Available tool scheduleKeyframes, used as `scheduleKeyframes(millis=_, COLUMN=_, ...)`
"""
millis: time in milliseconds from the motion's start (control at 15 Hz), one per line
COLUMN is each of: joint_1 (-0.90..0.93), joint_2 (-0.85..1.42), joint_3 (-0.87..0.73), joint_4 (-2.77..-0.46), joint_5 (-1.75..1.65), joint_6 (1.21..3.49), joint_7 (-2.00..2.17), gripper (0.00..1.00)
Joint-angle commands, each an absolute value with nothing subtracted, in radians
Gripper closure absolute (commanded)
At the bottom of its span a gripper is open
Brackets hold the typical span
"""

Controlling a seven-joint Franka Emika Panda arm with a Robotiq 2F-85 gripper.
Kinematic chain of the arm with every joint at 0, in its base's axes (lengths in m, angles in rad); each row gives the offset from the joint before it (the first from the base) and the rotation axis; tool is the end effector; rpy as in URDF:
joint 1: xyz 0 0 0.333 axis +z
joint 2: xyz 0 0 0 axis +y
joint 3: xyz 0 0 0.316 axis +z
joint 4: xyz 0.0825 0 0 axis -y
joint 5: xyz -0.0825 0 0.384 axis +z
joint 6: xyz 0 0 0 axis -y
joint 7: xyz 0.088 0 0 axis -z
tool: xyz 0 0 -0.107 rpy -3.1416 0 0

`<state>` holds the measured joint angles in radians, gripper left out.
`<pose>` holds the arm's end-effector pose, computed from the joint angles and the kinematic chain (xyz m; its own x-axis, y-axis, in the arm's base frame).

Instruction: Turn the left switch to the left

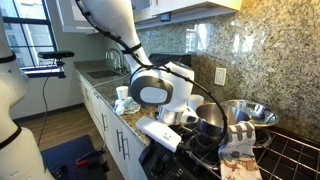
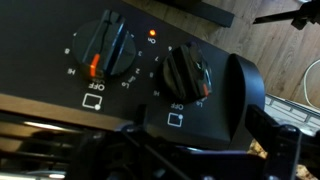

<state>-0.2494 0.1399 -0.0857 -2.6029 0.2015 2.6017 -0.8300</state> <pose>0.3974 -0.1441 0.1944 0.9486 0.3127 -0.0490 0.3024 -0.9411 -0.1515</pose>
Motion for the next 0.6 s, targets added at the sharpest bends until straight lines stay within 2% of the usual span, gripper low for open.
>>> scheduleKeyframes(millis=0, joint_1=-0.241, joint_2=0.084, joint_3=-0.099, joint_4=-2.595, joint_5=0.198, joint_6=2.554, joint_7=-0.788, gripper=0.00)
scheduleKeyframes(millis=533, joint_1=-0.223, joint_2=-0.006, joint_3=-0.125, joint_4=-2.562, joint_5=0.154, joint_6=2.419, joint_7=-0.712, gripper=0.00)
